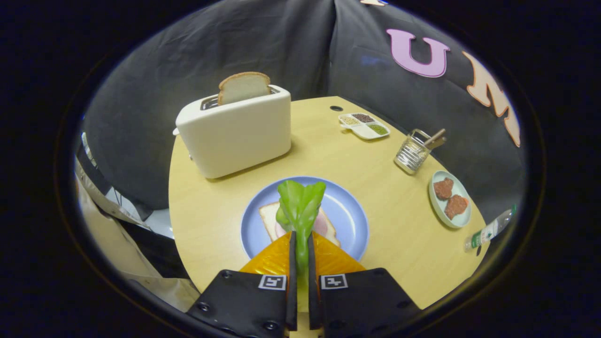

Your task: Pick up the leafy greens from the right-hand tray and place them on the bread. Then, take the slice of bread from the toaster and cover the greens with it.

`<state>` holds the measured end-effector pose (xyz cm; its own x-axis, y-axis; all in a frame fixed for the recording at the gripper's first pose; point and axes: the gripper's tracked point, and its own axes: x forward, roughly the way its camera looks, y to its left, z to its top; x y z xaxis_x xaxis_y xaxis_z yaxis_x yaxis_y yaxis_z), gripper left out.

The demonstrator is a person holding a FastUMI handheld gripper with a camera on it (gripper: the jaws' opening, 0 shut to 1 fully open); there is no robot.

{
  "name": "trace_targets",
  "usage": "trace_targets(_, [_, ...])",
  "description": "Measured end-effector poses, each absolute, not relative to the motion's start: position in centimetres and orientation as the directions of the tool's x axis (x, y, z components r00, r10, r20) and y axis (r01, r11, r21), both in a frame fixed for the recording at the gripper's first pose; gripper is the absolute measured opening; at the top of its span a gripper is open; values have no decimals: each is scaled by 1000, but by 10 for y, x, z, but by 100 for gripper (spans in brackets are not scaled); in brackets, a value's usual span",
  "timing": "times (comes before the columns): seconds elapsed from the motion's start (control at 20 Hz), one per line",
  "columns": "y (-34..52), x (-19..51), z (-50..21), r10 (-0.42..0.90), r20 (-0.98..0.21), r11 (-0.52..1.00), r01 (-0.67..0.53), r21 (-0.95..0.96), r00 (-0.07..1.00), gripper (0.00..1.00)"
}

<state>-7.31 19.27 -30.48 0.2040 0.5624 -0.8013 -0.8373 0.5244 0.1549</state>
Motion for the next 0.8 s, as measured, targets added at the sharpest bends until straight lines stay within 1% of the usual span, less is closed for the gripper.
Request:
trace_targets(0.4, [228,-82,-324,563,-817,503,-836,219,125,13])
trace_targets(0.5, [229,-80,-331,553,-824,508,-833,217,122,13])
trace_targets(0.75, [224,-69,-353,483,-865,554,-813,180,138,28])
trace_targets(0.8, [221,-69,-356,469,-873,559,-811,175,135,27])
